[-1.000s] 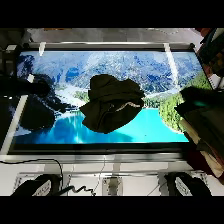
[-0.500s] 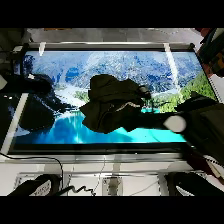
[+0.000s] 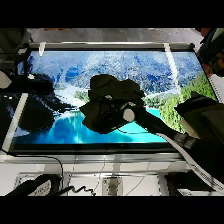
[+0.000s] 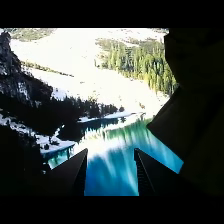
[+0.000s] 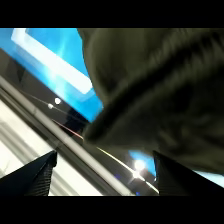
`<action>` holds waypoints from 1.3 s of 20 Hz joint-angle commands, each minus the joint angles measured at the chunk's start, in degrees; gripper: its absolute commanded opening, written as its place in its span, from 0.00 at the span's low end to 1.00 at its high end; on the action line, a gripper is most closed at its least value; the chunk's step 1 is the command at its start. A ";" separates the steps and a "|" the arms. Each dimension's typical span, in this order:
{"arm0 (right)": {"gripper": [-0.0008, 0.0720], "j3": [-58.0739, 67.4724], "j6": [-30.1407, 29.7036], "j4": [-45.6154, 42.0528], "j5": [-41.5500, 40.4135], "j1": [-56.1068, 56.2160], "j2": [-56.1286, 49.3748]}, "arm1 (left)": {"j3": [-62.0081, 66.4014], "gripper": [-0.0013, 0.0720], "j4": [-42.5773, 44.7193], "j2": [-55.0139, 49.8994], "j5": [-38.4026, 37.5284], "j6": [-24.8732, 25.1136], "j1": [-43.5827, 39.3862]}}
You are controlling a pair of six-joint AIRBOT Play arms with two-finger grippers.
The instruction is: Fold the clothes and pants, and hang the long-sleeved shirts on hangers.
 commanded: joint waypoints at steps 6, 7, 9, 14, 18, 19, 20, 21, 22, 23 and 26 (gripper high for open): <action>0.96 15.19 16.00 -11.30 10.62 0.44 -11.65 | 0.00 0.46 -0.20 -0.07 0.04 0.02 0.07; 0.96 15.52 17.35 -11.80 11.13 0.44 -12.15 | 0.00 0.46 -0.20 -0.07 0.20 0.00 0.07; 0.94 15.63 21.05 -12.70 12.90 0.33 -12.94 | 0.00 0.46 -0.15 -0.07 0.35 0.02 0.07; 0.32 16.06 22.01 -14.69 13.57 0.33 -13.42 | -0.02 0.46 0.02 -0.09 1.88 0.02 0.07; 0.05 19.67 15.82 -16.57 15.96 0.02 -13.35 | -0.02 0.05 4.44 -0.87 0.94 0.04 0.09; 0.05 21.53 11.91 -17.35 18.53 -0.63 -13.20 | -0.02 0.05 5.09 -1.40 -0.44 0.07 0.09; 0.05 23.37 8.52 -18.10 21.62 -1.75 -12.83 | -0.02 0.05 5.29 -2.19 -2.64 0.13 0.13; 0.05 25.05 5.84 -19.21 25.14 -3.43 -12.07 | -0.09 0.05 5.38 -3.08 -4.96 1.05 0.13; 0.05 26.14 4.33 -20.15 27.98 -5.38 -10.86 | -0.46 0.05 5.38 -4.04 -6.38 2.23 0.13; 0.05 26.38 2.58 -20.57 29.92 -7.89 -9.09 | -1.57 0.05 5.38 -5.09 -6.60 3.10 0.13; 0.05 26.29 -0.98 -20.44 33.42 -15.34 -3.93 | -7.15 0.05 0.13 -8.59 -6.73 5.57 0.17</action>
